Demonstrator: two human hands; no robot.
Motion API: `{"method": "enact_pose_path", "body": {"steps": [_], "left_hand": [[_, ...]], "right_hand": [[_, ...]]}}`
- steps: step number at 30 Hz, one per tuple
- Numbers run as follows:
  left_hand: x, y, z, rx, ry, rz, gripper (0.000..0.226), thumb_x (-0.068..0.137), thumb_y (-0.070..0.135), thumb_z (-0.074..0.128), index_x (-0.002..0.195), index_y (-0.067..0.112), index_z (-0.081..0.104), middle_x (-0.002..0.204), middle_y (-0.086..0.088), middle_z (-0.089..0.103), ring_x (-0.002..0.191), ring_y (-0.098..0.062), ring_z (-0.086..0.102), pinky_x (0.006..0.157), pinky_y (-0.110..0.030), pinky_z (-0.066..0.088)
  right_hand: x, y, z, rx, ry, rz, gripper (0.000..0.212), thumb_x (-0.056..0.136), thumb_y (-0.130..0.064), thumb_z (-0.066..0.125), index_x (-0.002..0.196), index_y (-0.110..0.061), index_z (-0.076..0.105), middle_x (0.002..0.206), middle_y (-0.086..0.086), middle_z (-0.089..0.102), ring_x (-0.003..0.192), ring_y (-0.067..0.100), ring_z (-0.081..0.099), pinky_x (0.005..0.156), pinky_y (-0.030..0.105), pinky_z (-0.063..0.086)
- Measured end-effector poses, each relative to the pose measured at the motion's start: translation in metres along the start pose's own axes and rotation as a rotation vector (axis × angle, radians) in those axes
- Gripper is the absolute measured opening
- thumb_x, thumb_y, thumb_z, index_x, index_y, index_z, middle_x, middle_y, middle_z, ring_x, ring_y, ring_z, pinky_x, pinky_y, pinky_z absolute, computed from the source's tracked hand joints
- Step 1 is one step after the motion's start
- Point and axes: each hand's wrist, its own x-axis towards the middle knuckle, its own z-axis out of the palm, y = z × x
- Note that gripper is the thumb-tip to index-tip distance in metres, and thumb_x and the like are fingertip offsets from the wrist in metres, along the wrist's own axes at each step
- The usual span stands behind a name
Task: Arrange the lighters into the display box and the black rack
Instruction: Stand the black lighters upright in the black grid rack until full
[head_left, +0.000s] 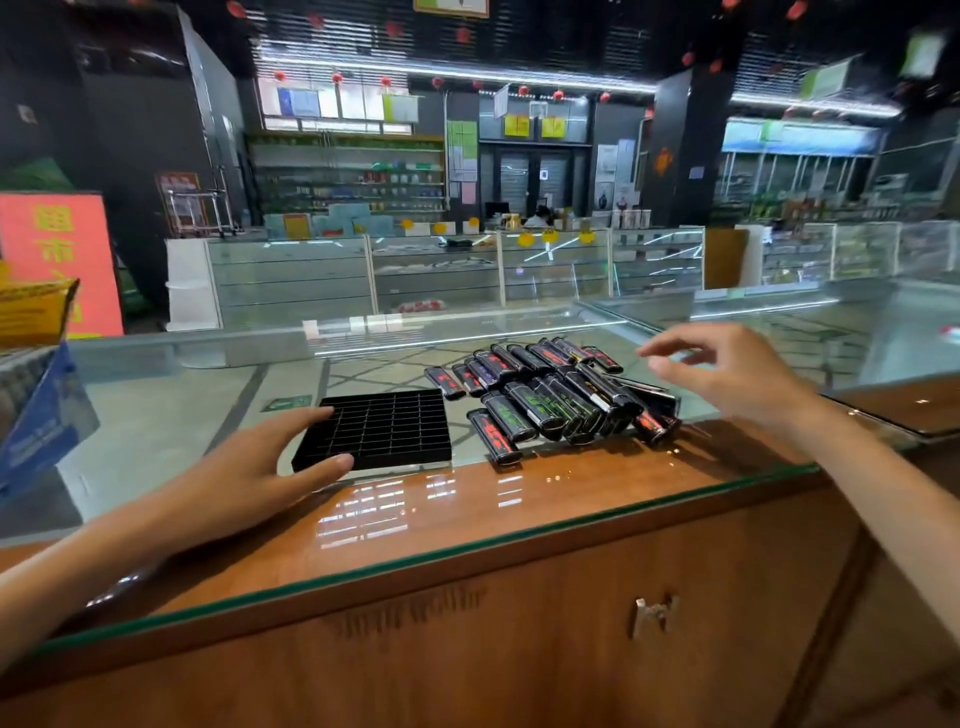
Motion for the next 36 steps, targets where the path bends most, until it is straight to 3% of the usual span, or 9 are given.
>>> {"method": "enact_pose_path", "body": {"steps": [6,9,15,17,20,22,25,29,36], "left_hand": [[-0.014,0.007,0.0,0.054,0.066,0.007,0.069,0.07,0.06,0.044,0.131,0.027,0.047,0.134,0.007,0.051,0.113,-0.001,0.043,0.094,-0.017,0.03],[-0.022,0.011,0.001,0.087,0.107,0.008,0.065,0.07,0.061,0.045,0.127,0.031,0.049,0.128,0.013,0.052,0.11,0.002,0.043,0.09,-0.015,0.031],[-0.033,0.015,-0.001,0.083,0.134,0.022,0.067,0.066,0.069,0.039,0.123,0.036,0.049,0.116,0.025,0.043,0.104,0.006,0.04,0.092,-0.018,0.033],[-0.033,0.015,-0.002,0.079,0.126,0.021,0.069,0.064,0.071,0.037,0.123,0.037,0.048,0.115,0.025,0.043,0.103,0.005,0.04,0.093,-0.021,0.035],[-0.033,0.014,-0.001,0.074,0.129,0.021,0.071,0.063,0.073,0.036,0.123,0.037,0.048,0.12,0.022,0.048,0.104,0.004,0.041,0.095,-0.023,0.037],[-0.033,0.013,-0.001,0.07,0.136,0.03,0.072,0.063,0.074,0.035,0.123,0.036,0.049,0.124,0.018,0.052,0.104,0.005,0.041,0.094,-0.021,0.036],[-0.032,0.014,-0.001,0.076,0.13,0.029,0.077,0.062,0.074,0.033,0.125,0.033,0.049,0.127,0.014,0.053,0.109,0.004,0.042,0.092,-0.016,0.032],[-0.033,0.015,-0.002,0.087,0.119,0.025,0.08,0.061,0.074,0.032,0.126,0.03,0.05,0.13,0.011,0.053,0.119,-0.003,0.046,0.096,-0.018,0.033],[-0.035,0.016,-0.003,0.088,0.117,0.031,0.08,0.061,0.074,0.034,0.124,0.029,0.052,0.128,0.009,0.055,0.116,-0.004,0.048,0.091,-0.016,0.032]], "right_hand": [[0.063,-0.007,0.027,-0.022,-0.041,0.057,0.018,0.087,-0.012,0.063,0.104,-0.009,0.067,0.099,0.005,0.068,0.089,0.017,0.063,0.076,0.017,0.044],[0.074,-0.023,0.04,0.015,-0.041,0.055,0.015,0.088,-0.016,0.063,0.101,-0.01,0.067,0.097,0.004,0.068,0.082,0.009,0.061,0.066,0.011,0.042],[0.045,-0.073,0.073,-0.26,-0.161,0.044,0.056,0.081,-0.065,0.053,0.091,-0.011,0.066,0.081,0.003,0.065,0.078,0.02,0.061,0.067,0.034,0.05],[0.035,-0.086,0.081,-0.473,-0.184,0.005,0.068,0.078,-0.073,0.045,0.096,-0.01,0.065,0.091,0.004,0.063,0.095,0.025,0.055,0.072,0.037,0.047],[0.026,-0.099,0.085,-0.616,-0.193,-0.05,0.067,0.078,-0.076,0.041,0.095,-0.015,0.061,0.11,0.005,0.055,0.11,0.025,0.043,0.075,0.035,0.037],[0.02,-0.106,0.086,-0.644,-0.214,-0.046,0.061,0.078,-0.077,0.039,0.071,-0.019,0.053,0.11,0.007,0.051,0.106,0.026,0.045,0.071,0.035,0.032],[0.016,-0.119,0.091,-0.743,-0.319,0.001,0.058,0.079,-0.076,0.042,0.059,-0.021,0.038,0.099,0.007,0.047,0.097,0.027,0.05,0.067,0.034,0.033],[0.022,-0.134,0.095,-0.736,-0.482,0.031,0.047,0.083,-0.059,0.05,0.06,-0.018,0.042,0.067,-0.002,0.045,0.06,0.015,0.039,0.06,0.03,0.029],[0.038,-0.148,0.099,-0.815,-0.639,0.057,0.032,0.08,-0.042,0.057,0.063,-0.016,0.047,0.067,-0.002,0.046,0.061,0.015,0.041,0.07,0.034,0.033]]}}
